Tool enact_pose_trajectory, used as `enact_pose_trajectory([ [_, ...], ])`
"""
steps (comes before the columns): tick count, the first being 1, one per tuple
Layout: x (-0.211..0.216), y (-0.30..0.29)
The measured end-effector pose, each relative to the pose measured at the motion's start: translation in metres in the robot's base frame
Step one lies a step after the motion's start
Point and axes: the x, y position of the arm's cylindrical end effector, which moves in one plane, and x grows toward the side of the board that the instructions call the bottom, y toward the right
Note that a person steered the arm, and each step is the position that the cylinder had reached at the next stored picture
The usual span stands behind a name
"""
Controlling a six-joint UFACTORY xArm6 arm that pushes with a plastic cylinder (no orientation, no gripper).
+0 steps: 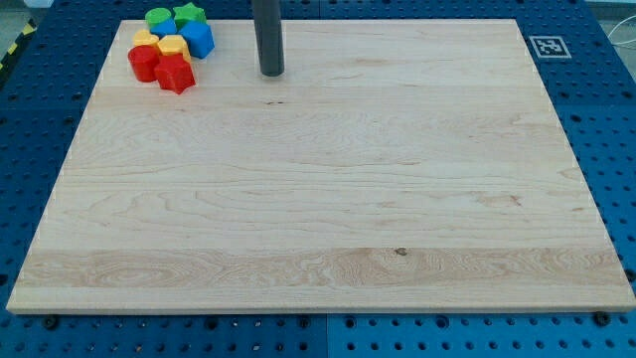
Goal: Move your arm towards the center left
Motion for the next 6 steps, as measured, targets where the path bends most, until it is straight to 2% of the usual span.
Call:
enact_pose_trajectory([
  [2, -0.003, -0.041],
  [3, 0.008, -0.056],
  [5, 0.058, -0.078],
  [6, 0.069, -0.109],
])
